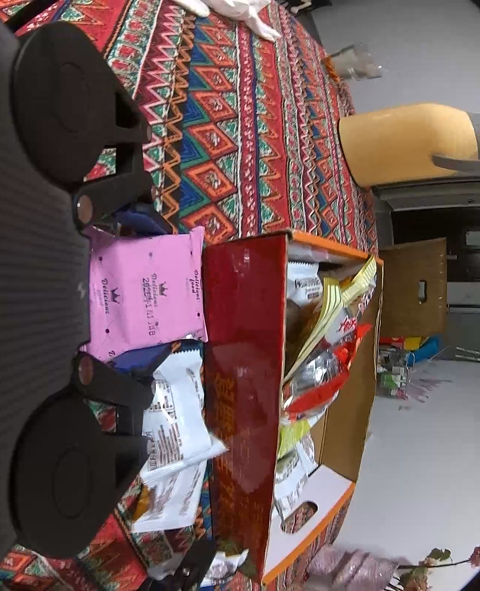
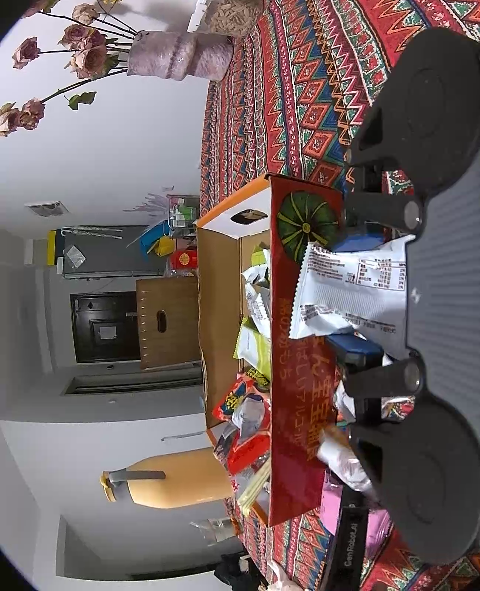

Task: Organize snacks
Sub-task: 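Grasp a white sachet with the right gripper while the left grasps the pink packet, then carry both snacks over the box and open both grippers to drop them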

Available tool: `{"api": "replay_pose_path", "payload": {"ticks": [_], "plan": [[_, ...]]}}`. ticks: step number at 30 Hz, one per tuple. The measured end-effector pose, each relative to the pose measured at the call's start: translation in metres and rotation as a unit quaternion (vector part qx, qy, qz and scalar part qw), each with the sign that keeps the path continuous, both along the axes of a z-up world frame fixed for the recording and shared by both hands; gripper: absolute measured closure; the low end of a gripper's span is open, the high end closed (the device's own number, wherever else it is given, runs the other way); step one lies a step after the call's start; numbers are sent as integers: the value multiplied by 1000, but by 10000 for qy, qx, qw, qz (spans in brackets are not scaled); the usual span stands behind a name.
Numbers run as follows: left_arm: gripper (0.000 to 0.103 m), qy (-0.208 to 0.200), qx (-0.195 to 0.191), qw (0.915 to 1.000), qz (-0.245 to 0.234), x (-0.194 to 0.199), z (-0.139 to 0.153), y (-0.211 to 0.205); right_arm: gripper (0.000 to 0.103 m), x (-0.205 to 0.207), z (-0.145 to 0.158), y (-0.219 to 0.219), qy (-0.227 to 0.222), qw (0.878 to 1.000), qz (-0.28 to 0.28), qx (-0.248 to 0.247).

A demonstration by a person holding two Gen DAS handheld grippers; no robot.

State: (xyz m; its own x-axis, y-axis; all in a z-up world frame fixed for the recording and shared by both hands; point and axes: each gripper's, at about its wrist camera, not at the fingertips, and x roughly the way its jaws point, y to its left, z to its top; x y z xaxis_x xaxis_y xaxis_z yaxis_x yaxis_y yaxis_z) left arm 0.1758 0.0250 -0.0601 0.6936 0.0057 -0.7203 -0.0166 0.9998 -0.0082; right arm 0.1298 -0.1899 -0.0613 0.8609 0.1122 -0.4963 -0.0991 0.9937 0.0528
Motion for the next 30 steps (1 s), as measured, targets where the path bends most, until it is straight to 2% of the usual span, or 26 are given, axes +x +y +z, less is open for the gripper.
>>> {"api": "replay_pose_path", "payload": {"ticks": [7, 20, 26, 30], "plan": [[40, -46, -42, 10000, -38, -7, 4, -1, 58, 2, -2, -2, 44, 9999, 19, 90], [40, -384, 41, 9993, -16, -23, 21, -10, 58, 2, 0, -9, -94, 9993, -31, 353], [40, -362, -21, 9991, -204, -41, 40, -15, 58, -6, 21, -8, -333, 9991, 80, 232], [40, -646, 74, 9969, -445, -55, 67, -27, 58, -8, 46, -15, -576, 9982, 68, 157]]}}
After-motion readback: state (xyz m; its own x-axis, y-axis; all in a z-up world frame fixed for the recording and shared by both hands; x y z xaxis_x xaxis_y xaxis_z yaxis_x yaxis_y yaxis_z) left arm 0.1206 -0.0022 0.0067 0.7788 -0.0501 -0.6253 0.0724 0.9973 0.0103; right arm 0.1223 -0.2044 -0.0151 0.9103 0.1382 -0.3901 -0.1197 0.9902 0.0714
